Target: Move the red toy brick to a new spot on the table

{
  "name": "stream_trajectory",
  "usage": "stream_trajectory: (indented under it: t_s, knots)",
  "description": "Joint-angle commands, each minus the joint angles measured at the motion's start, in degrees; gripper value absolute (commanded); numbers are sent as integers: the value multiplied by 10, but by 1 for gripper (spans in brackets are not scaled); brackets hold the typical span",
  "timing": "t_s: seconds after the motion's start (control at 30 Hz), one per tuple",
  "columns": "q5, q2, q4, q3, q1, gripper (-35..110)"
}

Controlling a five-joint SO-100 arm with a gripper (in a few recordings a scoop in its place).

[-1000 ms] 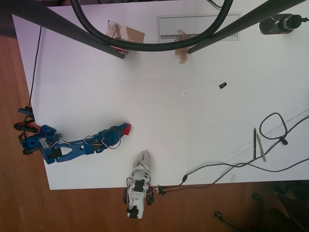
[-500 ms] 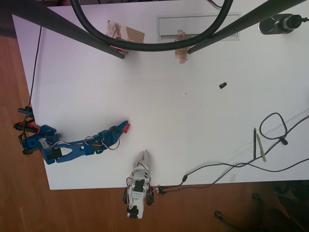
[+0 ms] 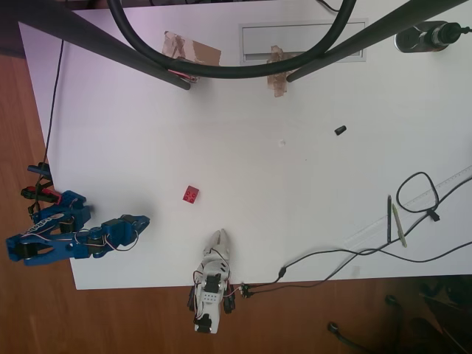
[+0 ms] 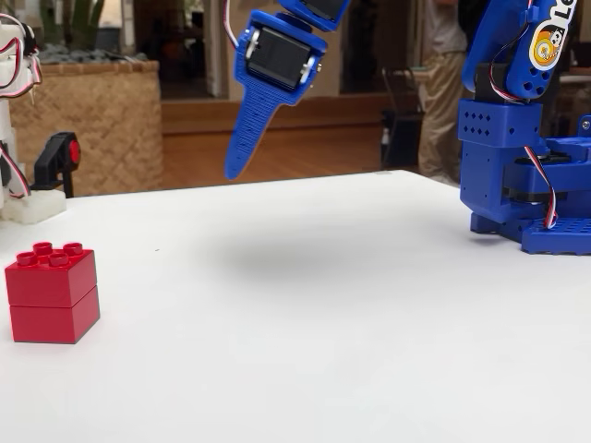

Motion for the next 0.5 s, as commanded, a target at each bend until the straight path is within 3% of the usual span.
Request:
stream_trajectory:
  t_s: [0.0,0.23,0.47]
  knots:
    - [-127,231,35,166,21,0]
    - [-147,510,142,391,-19,0]
    - [-103,659,215,487,-38,0]
